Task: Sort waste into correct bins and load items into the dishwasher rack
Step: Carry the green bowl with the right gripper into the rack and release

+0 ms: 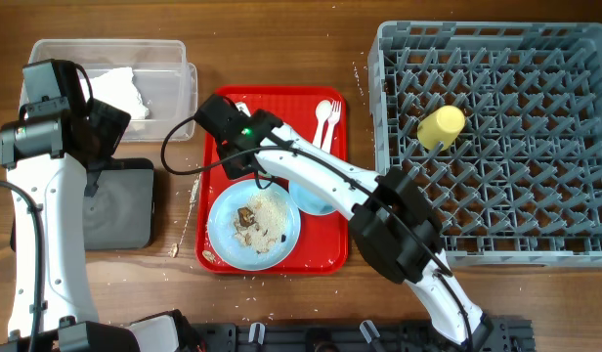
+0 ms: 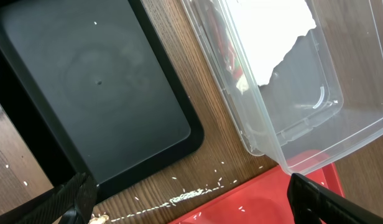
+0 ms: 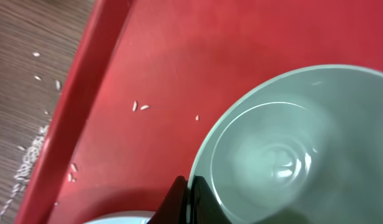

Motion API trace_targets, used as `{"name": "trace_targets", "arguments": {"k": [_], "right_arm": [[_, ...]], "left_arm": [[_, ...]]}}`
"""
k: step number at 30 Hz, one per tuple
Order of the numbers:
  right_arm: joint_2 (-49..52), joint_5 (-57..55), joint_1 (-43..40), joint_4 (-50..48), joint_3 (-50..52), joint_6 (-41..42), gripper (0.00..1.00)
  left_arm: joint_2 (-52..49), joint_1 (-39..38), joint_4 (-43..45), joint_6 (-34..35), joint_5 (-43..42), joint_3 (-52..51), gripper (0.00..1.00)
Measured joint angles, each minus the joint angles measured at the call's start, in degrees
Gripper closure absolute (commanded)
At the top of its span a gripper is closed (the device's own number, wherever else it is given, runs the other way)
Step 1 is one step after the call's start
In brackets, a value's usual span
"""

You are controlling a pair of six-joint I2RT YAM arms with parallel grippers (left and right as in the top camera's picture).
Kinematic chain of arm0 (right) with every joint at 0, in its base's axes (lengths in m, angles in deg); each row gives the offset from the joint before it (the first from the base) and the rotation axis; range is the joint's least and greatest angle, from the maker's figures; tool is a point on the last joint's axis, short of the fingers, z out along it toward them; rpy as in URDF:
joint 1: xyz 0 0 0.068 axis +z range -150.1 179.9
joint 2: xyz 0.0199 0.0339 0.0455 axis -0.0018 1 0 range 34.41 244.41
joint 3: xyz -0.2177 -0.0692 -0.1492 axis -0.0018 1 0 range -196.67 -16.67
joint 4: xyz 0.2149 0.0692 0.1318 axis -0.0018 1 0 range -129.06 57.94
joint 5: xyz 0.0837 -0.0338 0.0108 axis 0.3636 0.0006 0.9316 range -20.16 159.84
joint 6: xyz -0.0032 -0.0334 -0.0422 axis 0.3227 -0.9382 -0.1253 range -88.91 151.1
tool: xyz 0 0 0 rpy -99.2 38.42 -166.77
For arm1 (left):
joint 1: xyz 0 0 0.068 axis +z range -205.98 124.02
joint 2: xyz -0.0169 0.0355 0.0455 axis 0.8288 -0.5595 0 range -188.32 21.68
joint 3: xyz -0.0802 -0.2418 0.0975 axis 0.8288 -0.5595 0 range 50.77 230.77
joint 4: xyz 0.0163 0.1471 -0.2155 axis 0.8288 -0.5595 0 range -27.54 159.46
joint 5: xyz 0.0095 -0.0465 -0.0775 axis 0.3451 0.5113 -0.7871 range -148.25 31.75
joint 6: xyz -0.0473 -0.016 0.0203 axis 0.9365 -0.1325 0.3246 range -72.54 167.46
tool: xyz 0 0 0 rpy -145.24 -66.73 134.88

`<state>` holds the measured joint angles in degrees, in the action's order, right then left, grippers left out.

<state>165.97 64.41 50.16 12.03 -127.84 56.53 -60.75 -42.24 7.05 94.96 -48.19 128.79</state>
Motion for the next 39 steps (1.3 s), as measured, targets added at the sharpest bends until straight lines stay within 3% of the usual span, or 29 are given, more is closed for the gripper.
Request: {"name": "trace_targets", "arguments": {"k": [5, 10, 15, 20, 26, 30, 35, 39], "right_arm": [[-4.0, 0.4, -3.0, 0.9, -1.9, -1.7, 0.96], [-17.7, 3.5, -14.3, 1.8, -2.8, -5.8, 0.96], [-28.5, 15.3, -35.5, 8.1, -5.0, -8.6, 0.96], [-28.0, 32.9, -59.0, 13.0, -2.4, -13.7, 0.96], [-27.9, 54.7, -77.0, 12.2, 3.0, -23.0, 0.96], [-27.9, 63.5, -82.0, 8.0, 8.4, -25.8, 0.96], [-26.9, 71.7, -81.9, -0.3, 16.6, -25.3, 0.96], [-22.1, 75.3, -81.9, -0.3, 17.7, -22.7, 0.96]], "left_arm": [[0.0, 0.0, 0.0, 0.0, 0.0, 0.0, 0.00], [0.0, 0.0, 0.0, 0.0, 0.0, 0.0, 0.00], [0.0, 0.0, 0.0, 0.0, 0.0, 0.0, 0.00], [0.0, 0.0, 0.0, 0.0, 0.0, 0.0, 0.00], [0.0, 0.0, 0.0, 0.0, 0.0, 0.0, 0.00], [0.0, 0.0, 0.0, 0.0, 0.0, 0.0, 0.00], [0.0, 0.0, 0.0, 0.0, 0.0, 0.0, 0.00], [0.0, 0.0, 0.0, 0.0, 0.0, 0.0, 0.00]]}}
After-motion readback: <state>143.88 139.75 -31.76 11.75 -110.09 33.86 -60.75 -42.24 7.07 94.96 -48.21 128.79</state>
